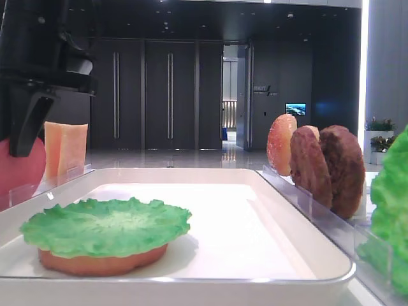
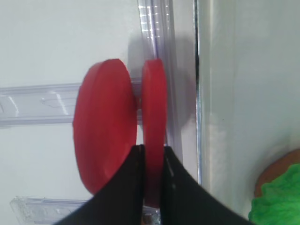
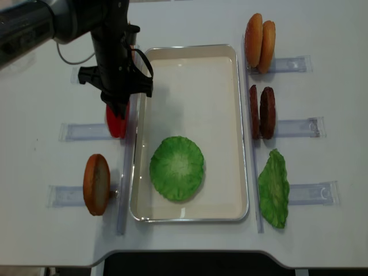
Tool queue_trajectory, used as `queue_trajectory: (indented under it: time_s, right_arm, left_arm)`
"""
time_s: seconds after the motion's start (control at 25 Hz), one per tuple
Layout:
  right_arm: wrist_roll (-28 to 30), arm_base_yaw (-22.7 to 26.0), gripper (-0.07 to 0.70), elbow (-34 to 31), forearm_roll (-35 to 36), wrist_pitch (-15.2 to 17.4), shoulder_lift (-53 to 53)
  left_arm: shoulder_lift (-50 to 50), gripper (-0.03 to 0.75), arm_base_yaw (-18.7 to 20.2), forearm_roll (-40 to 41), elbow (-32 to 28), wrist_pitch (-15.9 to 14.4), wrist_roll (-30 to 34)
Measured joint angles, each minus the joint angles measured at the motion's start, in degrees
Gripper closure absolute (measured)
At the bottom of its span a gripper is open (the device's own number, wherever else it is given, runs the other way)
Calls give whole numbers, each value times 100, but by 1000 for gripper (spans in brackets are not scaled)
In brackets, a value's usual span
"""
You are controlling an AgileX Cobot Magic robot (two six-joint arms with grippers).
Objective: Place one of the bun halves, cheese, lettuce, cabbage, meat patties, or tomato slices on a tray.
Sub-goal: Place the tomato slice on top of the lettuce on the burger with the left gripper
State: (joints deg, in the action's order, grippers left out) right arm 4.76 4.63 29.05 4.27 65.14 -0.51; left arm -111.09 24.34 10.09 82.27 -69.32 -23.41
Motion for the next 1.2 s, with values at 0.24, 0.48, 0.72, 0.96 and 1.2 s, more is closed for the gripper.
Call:
queue_trajectory:
  time_s: [0.24,0.48,0.72,0.96,1.2]
  right_arm:
    - [0,0,145,0,0,0,0]
    - [0,0,145,0,0,0,0]
    - [0,0,145,0,0,0,0]
    - [0,0,145,0,0,0,0]
    - [0,0,145,0,0,0,0]
  left_arm:
    - [150,665,0,-200,0,0,4]
    - [602,665,0,-373,0,-17,44]
    - [1261,666,-181,-775,0,-28,49]
    - [1856,666,-225,-1359,0,-66,200]
    - [2256,666,-225,-2033,-284,-77,719]
